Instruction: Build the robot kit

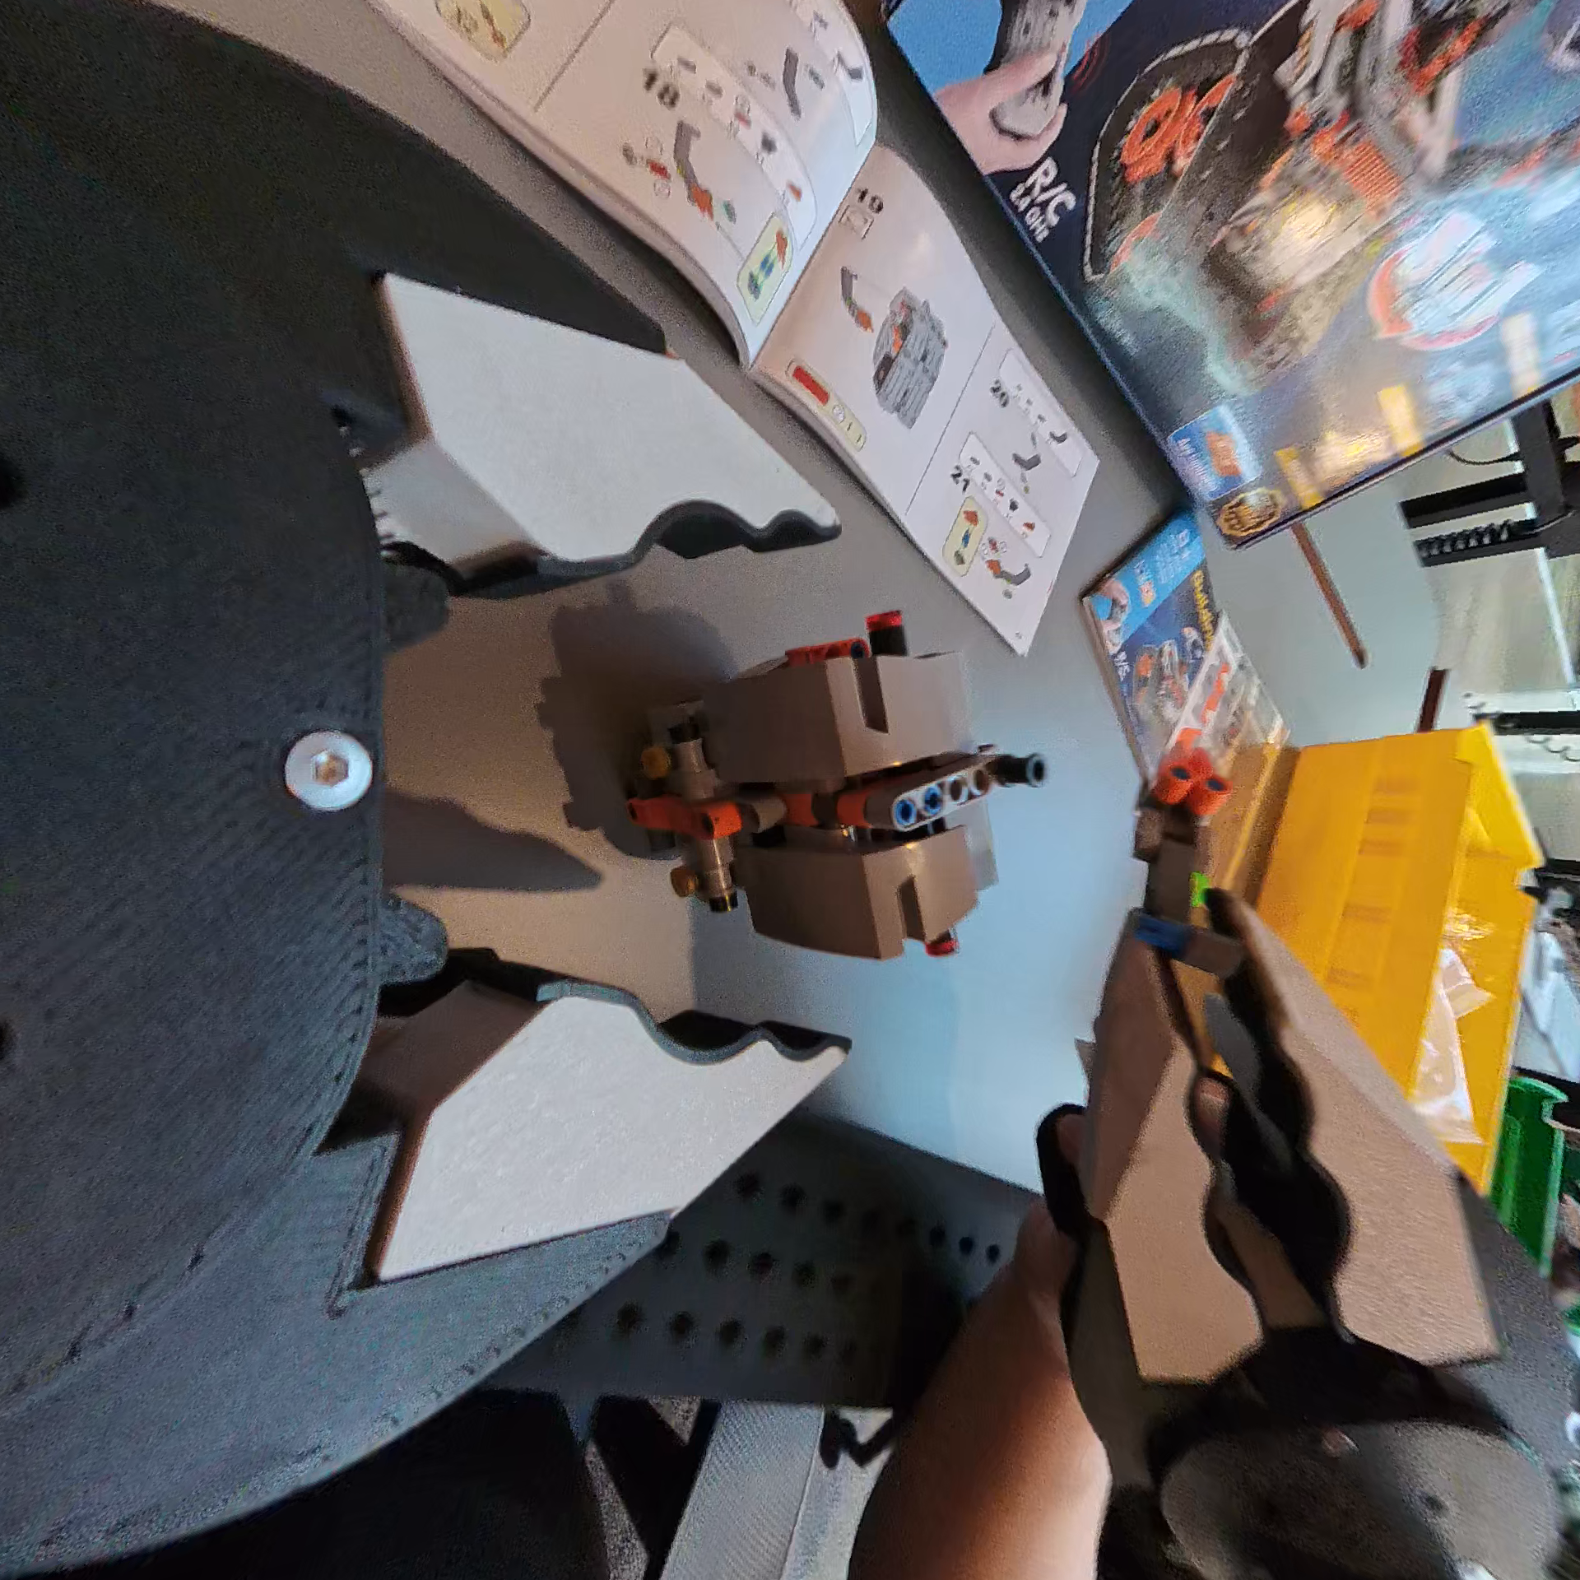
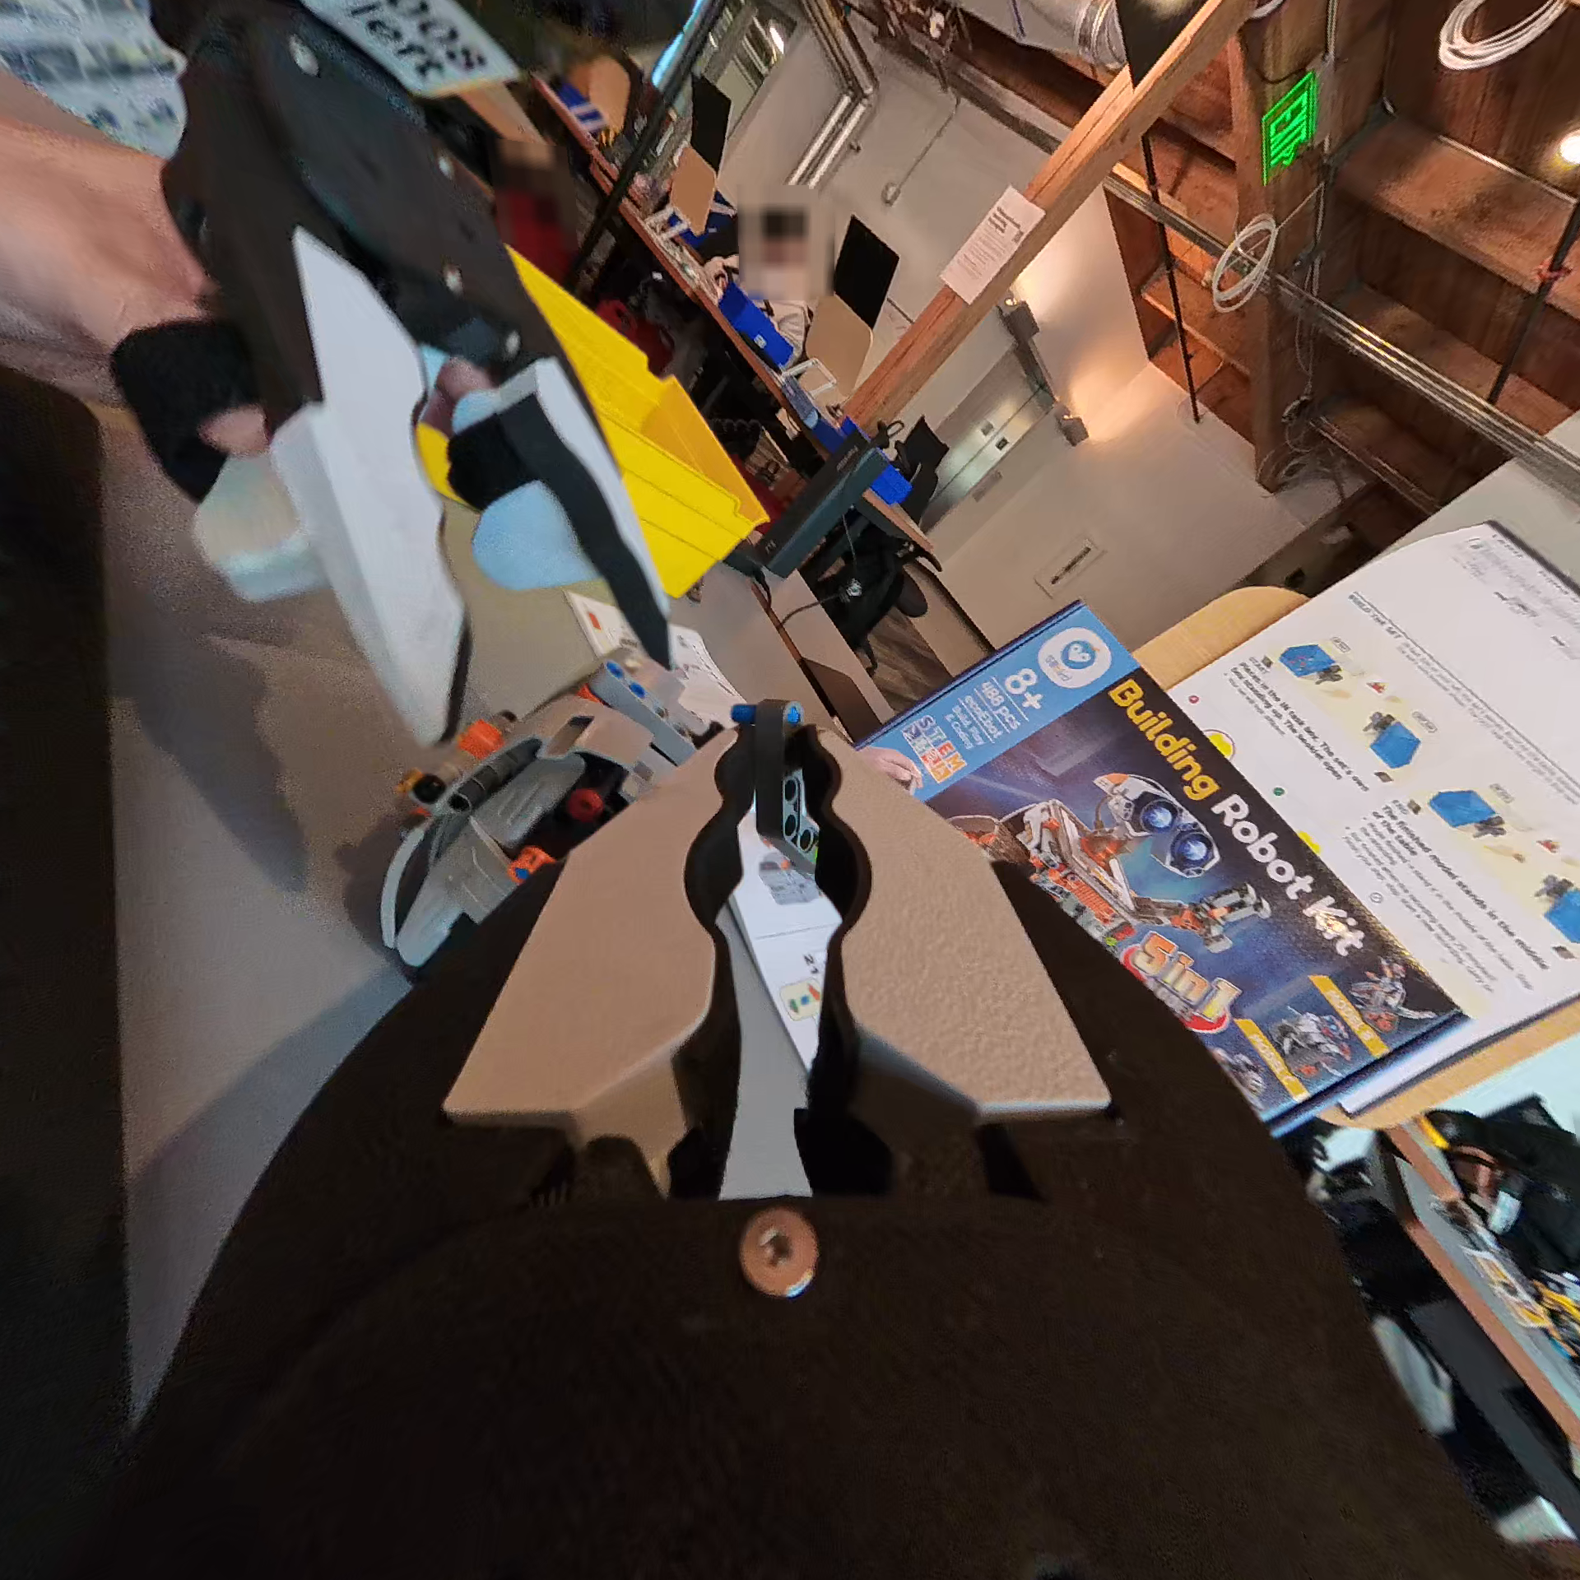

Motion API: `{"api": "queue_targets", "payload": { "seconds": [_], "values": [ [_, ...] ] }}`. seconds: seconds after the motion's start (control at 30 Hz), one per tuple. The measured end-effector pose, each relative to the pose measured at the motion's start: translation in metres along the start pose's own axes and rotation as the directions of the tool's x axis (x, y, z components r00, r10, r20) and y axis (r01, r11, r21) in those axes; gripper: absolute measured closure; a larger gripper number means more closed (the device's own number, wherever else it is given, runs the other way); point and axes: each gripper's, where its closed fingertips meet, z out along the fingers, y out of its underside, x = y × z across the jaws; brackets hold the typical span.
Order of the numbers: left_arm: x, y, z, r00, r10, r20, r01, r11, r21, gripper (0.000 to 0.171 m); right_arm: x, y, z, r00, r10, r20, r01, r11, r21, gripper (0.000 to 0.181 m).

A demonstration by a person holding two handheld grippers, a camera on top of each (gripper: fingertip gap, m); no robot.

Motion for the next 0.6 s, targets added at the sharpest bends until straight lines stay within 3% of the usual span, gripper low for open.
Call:
{"api": "queue_targets", "payload": {
  "seconds": [0.07, 0.1, 0.17, 0.2, 0.27, 0.33, 0.43, 0.6],
  "values": [
    [0.002, -0.028, -0.021, 0.999, 0.028, 0.019, -0.029, 0.996, 0.087, 0.076, -0.003, -0.008, -0.002, 0.999, 0.038, 0.035, -0.039, 0.999, 0.027, 0.171],
    [0.005, -0.042, -0.030, 0.998, 0.058, 0.031, -0.061, 0.990, 0.127, 0.093, -0.004, -0.013, -0.004, 0.997, 0.062, 0.049, -0.064, 0.997, 0.045, 0.171],
    [0.027, -0.059, -0.036, 0.992, 0.121, -0.039, -0.113, 0.980, 0.162, 0.152, -0.009, -0.023, -0.005, 0.987, 0.112, 0.115, -0.121, 0.990, 0.077, 0.171],
    [0.038, -0.064, -0.035, 0.988, 0.131, -0.086, -0.116, 0.980, 0.163, 0.158, -0.013, -0.025, -0.004, 0.978, 0.142, 0.156, -0.155, 0.985, 0.074, 0.171],
    [0.049, -0.069, -0.029, 0.981, 0.104, -0.161, -0.081, 0.987, 0.141, 0.146, -0.019, -0.030, -0.006, 0.960, 0.174, 0.221, -0.196, 0.977, 0.082, 0.171],
    [0.056, -0.067, -0.024, 0.970, 0.067, -0.232, -0.046, 0.994, 0.096, 0.144, -0.015, -0.033, -0.008, 0.956, 0.195, 0.218, -0.217, 0.972, 0.086, 0.171],
    [0.058, -0.064, -0.020, 0.964, 0.051, -0.261, -0.035, 0.997, 0.067, 0.163, -0.017, -0.036, -0.013, 0.952, 0.186, 0.245, -0.213, 0.973, 0.088, 0.171],
    [0.067, -0.061, -0.021, 0.940, 0.039, -0.338, -0.023, 0.998, 0.051, 0.169, -0.024, -0.037, -0.021, 0.920, 0.190, 0.342, -0.233, 0.969, 0.087, 0.171]
  ]
}}
